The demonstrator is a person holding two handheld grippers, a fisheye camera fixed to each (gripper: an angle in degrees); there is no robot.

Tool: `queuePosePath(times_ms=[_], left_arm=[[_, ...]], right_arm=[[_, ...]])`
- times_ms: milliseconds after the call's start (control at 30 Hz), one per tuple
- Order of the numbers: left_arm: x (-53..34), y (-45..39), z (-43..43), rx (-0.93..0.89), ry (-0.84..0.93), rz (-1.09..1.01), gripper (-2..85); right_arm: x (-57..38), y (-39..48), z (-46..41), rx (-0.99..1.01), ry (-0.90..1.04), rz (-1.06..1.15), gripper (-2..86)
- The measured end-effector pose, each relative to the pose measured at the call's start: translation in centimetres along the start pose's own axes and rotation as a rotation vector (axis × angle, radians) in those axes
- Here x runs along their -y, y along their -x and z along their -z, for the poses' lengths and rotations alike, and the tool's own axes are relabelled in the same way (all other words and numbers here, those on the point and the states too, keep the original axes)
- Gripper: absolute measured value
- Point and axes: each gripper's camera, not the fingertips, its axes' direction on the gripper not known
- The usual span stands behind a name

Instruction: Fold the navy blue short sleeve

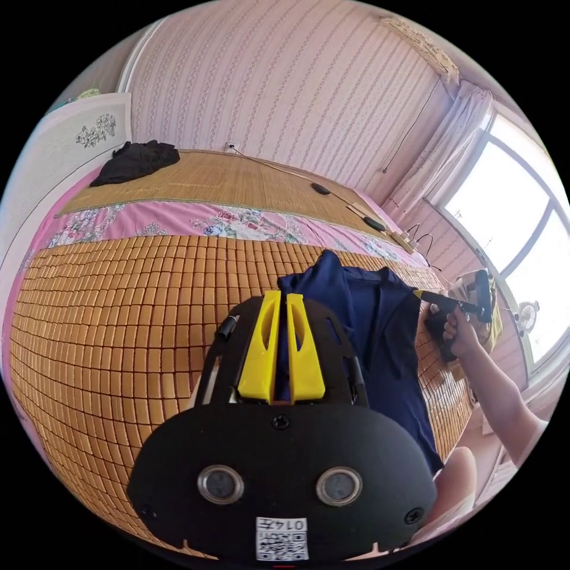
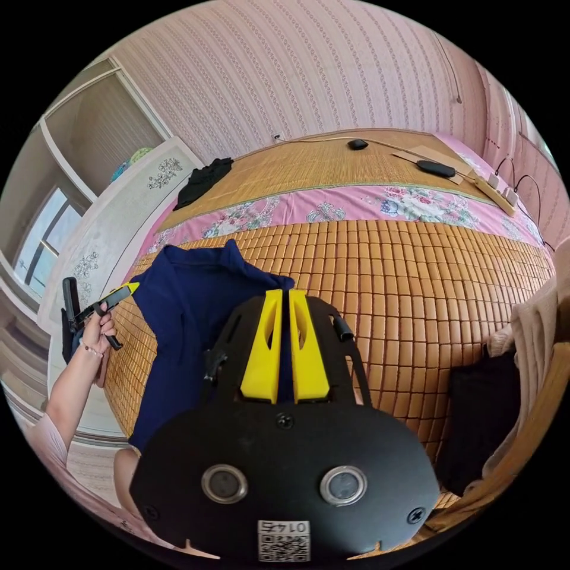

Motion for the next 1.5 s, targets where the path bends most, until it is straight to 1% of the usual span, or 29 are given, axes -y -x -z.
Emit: queuePosePath(times_ms=[167,300,333,400,433,500,600,633,667,733,800,867,933,967,1000,1067,1100,1200,1233,1267,1333,1400,1500], left_arm=[[-3.0,-2.3,4.3,-0.080,0.063,-0.076,-0.8],[-9.3,-4.3,9.7,-0.103,0.137,-0.183,-0.6],[-11.6,-4.6,11.2,-0.107,0.168,-0.198,-0.6],[-15.3,-4.9,13.2,-0.132,0.212,-0.204,-0.5],[-18.1,-4.9,14.0,-0.152,0.242,-0.201,-0.5],[-22.3,-4.6,14.1,-0.154,0.293,-0.176,-0.4],[-28.5,-3.5,11.8,-0.121,0.411,-0.084,-0.3],[-30.1,-2.9,11.2,-0.111,0.425,-0.030,-0.2],[-30.7,-2.7,11.1,-0.119,0.416,-0.012,-0.2],[-31.1,-2.3,12.2,-0.136,0.354,0.034,-0.3],[-30.5,-2.7,13.7,-0.149,0.310,0.012,-0.2],[-30.2,-3.3,15.1,-0.156,0.275,-0.011,0.0],[-31.0,-3.5,15.2,-0.126,0.299,-0.017,0.8],[-31.3,-3.5,14.8,-0.115,0.314,-0.018,1.1],[-32.2,-3.4,13.9,-0.086,0.355,-0.009,1.8],[-33.7,-3.1,12.0,-0.051,0.439,0.005,3.0],[-34.4,-2.8,11.9,-0.075,0.399,0.032,3.7],[-35.2,-1.8,12.8,-0.112,0.364,0.108,4.9],[-35.5,-1.8,13.6,-0.091,0.342,0.109,5.1],[-35.6,-1.8,14.1,-0.068,0.334,0.101,5.1],[-35.6,-2.7,15.2,0.077,0.356,0.031,4.6],[-35.1,-4.0,15.6,0.110,0.337,-0.026,3.4],[-34.0,-7.5,14.4,-0.015,0.280,-0.099,4.2]], right_arm=[[-4.7,2.3,2.9,0.045,0.040,0.101,0.1],[-12.7,4.9,7.2,0.073,0.049,0.217,0.2],[-14.0,5.2,7.7,0.080,0.056,0.229,0.2],[-19.6,5.8,8.9,0.113,0.090,0.250,0.4],[-21.0,5.8,8.8,0.123,0.112,0.246,0.4],[-26.2,5.6,6.7,0.131,0.214,0.207,0.7],[-31.1,5.6,2.8,0.084,0.335,0.166,1.0],[-31.7,5.7,2.7,0.078,0.318,0.161,1.0],[-32.3,5.8,2.9,0.073,0.262,0.143,1.1],[-32.3,6.1,3.5,0.063,0.239,0.128,1.2],[-32.1,7.0,5.5,0.067,0.143,0.144,1.3],[-32.2,7.7,6.1,0.071,0.117,0.154,1.5],[-32.8,8.3,5.0,0.052,0.155,0.170,1.8],[-33.4,8.5,3.5,0.028,0.207,0.172,2.0],[-34.1,8.5,1.6,0.015,0.277,0.169,2.3],[-35.1,8.6,-0.7,-0.032,0.344,0.173,3.1],[-35.4,8.6,-0.7,-0.024,0.312,0.171,3.7],[-35.4,8.3,-0.1,-0.043,0.296,0.144,5.3],[-35.4,8.3,0.2,-0.055,0.287,0.145,5.4],[-35.3,8.7,0.7,-0.076,0.264,0.158,5.6],[-35.0,9.9,0.9,-0.067,0.238,0.199,6.1],[-34.2,12.4,-0.3,-0.038,0.226,0.278,7.8],[-33.0,15.3,-3.6,-0.020,0.230,0.328,9.1]])
